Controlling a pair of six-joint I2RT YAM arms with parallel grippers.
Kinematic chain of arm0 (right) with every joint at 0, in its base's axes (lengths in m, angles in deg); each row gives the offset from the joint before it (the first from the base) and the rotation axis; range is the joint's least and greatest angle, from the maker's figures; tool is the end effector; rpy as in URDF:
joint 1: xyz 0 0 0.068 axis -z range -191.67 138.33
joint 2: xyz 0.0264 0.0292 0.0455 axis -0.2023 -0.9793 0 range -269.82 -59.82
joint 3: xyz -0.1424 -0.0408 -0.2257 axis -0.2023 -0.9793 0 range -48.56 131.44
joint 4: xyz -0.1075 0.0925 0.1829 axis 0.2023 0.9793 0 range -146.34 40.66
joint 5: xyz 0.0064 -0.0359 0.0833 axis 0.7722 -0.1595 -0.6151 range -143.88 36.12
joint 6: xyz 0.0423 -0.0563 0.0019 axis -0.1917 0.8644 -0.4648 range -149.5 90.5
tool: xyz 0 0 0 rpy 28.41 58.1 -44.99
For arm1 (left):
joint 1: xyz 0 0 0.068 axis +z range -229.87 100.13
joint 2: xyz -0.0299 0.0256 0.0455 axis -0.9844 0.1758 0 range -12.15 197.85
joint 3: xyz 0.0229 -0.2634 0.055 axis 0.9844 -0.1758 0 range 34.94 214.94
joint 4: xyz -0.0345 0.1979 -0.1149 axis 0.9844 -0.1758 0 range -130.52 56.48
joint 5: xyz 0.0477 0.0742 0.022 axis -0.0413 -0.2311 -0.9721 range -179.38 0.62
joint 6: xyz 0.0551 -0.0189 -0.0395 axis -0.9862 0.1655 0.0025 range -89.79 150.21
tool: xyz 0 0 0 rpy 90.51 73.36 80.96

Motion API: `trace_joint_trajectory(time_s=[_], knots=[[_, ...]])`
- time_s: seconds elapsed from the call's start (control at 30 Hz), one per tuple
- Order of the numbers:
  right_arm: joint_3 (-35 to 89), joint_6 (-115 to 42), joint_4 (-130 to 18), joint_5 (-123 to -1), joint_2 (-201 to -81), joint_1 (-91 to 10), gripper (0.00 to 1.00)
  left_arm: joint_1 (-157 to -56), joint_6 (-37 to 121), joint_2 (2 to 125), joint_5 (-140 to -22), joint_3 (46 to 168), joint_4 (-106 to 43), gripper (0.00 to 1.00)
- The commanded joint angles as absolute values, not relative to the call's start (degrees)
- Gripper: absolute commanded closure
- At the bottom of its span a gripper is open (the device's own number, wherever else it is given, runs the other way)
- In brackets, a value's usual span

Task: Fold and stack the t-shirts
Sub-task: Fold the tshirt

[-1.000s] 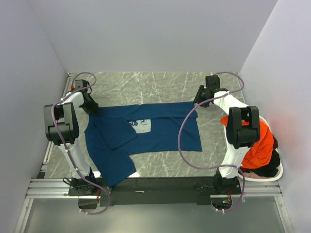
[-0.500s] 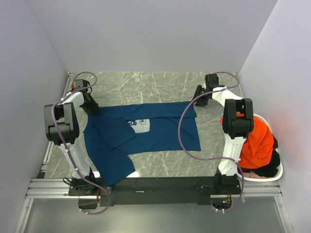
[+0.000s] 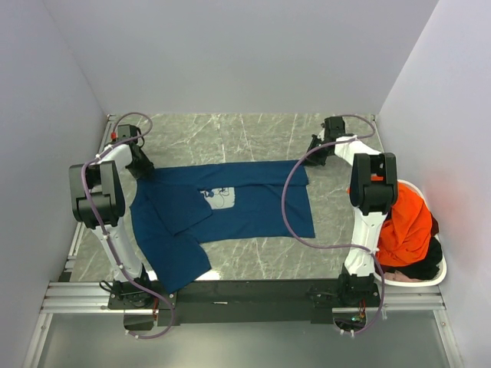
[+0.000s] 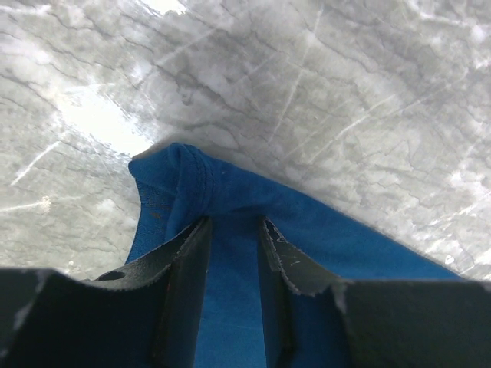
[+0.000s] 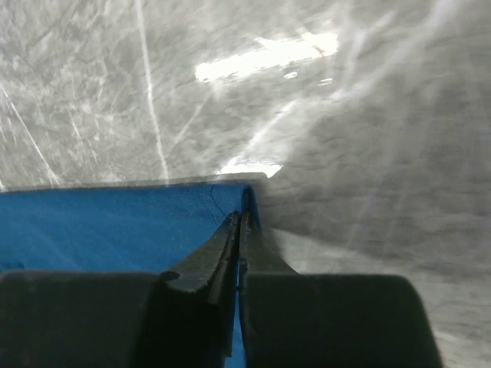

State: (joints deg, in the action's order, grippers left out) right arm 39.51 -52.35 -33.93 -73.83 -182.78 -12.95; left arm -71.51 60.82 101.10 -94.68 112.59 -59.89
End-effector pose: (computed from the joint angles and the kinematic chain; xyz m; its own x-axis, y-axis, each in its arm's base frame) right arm 0.4395 0.0296 0.1523 -0.8550 0.3460 -0.3864 0.1375 0.8695 0.4744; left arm 0.3877 0.0623 0.1625 -0.6561 -0.6088 -0.4459 -0.6062 0.7771 -0.1691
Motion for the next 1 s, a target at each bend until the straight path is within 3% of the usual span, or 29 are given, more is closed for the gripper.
trace_joint_trajectory(time_s=[0.0,0.23,0.33,0.47,0.63,0.97], knots=[[41.88,-54.46,-35.24,-73.4,-183.05,-9.74,0.98,-69.77,59.22,103.34,-97.82,113.25,-61.03,0.63],[42.57,-55.26,-37.27,-75.76,-183.66,-7.45,1.0,-69.15,58.87,104.3,-95.98,114.39,-60.77,0.61],[43.11,-55.26,-37.36,-77.87,-183.22,-7.54,0.92,-69.15,58.95,104.13,-93.52,114.83,-60.41,0.55],[40.66,-55.25,-37.79,-78.14,-180.07,-8.07,0.7,-69.06,59.48,102.81,-92.11,115.71,-60.32,0.43],[32.41,-56.83,-39.64,-75.77,-172.07,-8.86,0.63,-69.24,60.97,98.96,-89.91,117.12,-60.94,0.25],[20.17,-54.56,-34.81,-64.26,-160.64,-18.78,0.61,-69.5,63.96,83.49,-91.67,107.82,-62.34,0.24]])
